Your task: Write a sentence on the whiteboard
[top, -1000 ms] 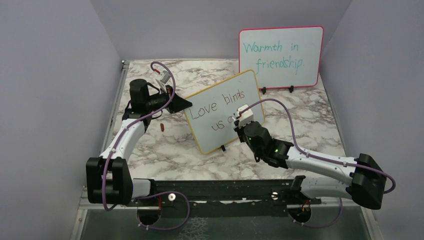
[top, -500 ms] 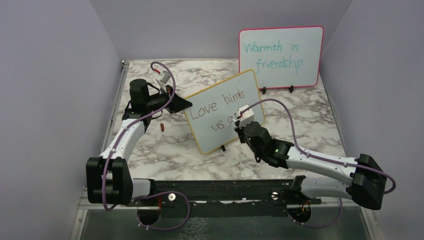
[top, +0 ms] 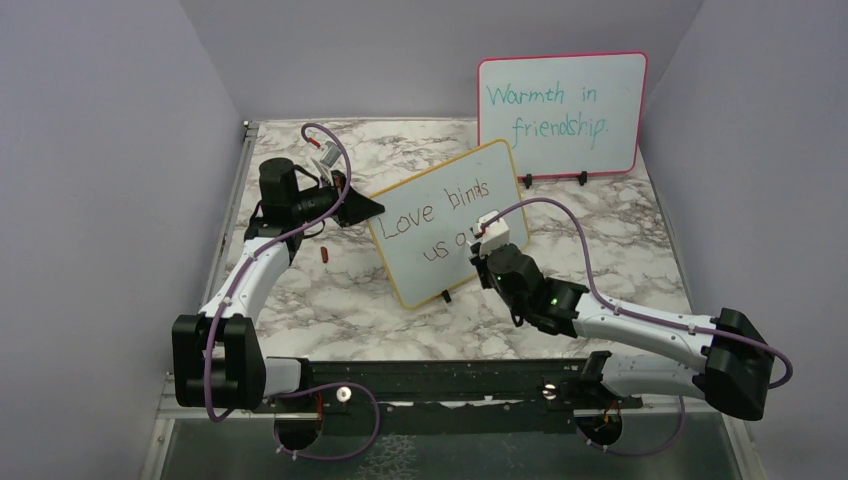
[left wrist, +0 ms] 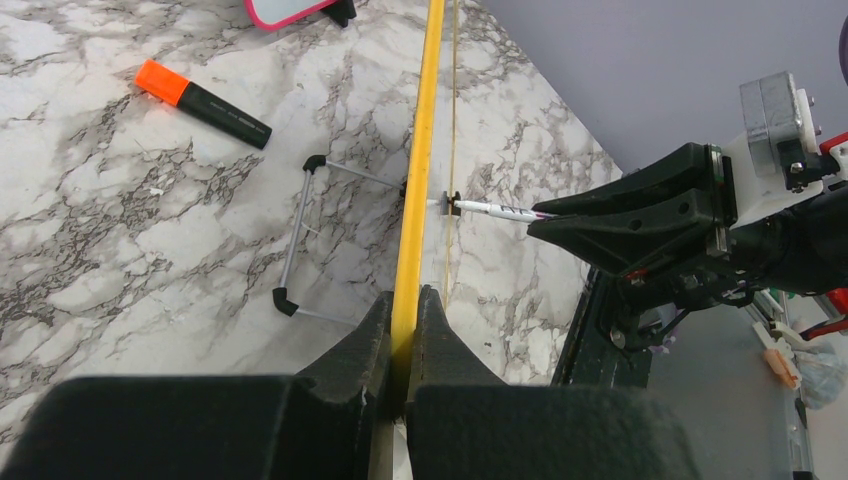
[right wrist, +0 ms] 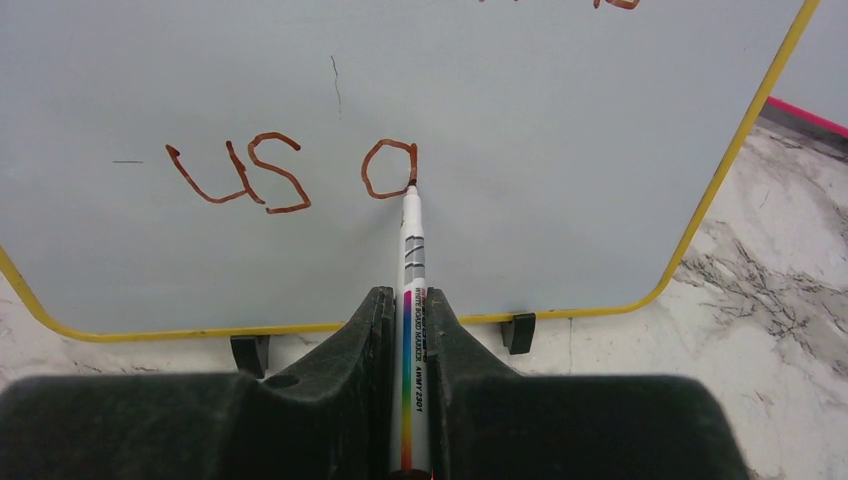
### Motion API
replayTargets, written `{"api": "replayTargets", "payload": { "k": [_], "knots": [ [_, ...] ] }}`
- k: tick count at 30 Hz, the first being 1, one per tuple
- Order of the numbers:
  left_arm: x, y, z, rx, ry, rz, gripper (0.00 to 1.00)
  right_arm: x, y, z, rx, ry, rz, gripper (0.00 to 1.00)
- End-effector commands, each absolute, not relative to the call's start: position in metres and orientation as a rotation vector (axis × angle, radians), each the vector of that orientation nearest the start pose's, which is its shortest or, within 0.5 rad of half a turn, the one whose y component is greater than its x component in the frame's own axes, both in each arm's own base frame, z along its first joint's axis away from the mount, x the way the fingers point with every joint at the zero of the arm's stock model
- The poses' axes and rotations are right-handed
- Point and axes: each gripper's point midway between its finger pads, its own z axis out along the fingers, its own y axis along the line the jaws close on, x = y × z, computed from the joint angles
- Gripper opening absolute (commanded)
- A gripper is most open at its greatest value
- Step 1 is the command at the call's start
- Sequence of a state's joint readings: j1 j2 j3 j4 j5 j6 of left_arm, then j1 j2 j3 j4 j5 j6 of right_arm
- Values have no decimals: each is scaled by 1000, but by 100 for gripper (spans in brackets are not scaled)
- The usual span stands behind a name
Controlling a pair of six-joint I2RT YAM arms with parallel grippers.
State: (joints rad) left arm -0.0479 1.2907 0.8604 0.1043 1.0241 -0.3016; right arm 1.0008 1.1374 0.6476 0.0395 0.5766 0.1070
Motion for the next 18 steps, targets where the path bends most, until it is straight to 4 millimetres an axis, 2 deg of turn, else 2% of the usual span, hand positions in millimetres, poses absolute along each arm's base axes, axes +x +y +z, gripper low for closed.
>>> {"api": "replayTargets", "payload": {
  "k": [1,11,15,18],
  "knots": [
    [331,-161,208,439,1922,-1099,0,251,229,142,-536,1934,153,1],
    [331,-160,208,439,1921,-1097,0,254,221,145,-500,1923,114,1],
    [331,-161,208,439,1921,-1096,0,257,219,152,-481,1903,109,1],
    [331,-160,208,440,1920,-1095,0,260,222,165,-453,1865,127,1]
  ]
}}
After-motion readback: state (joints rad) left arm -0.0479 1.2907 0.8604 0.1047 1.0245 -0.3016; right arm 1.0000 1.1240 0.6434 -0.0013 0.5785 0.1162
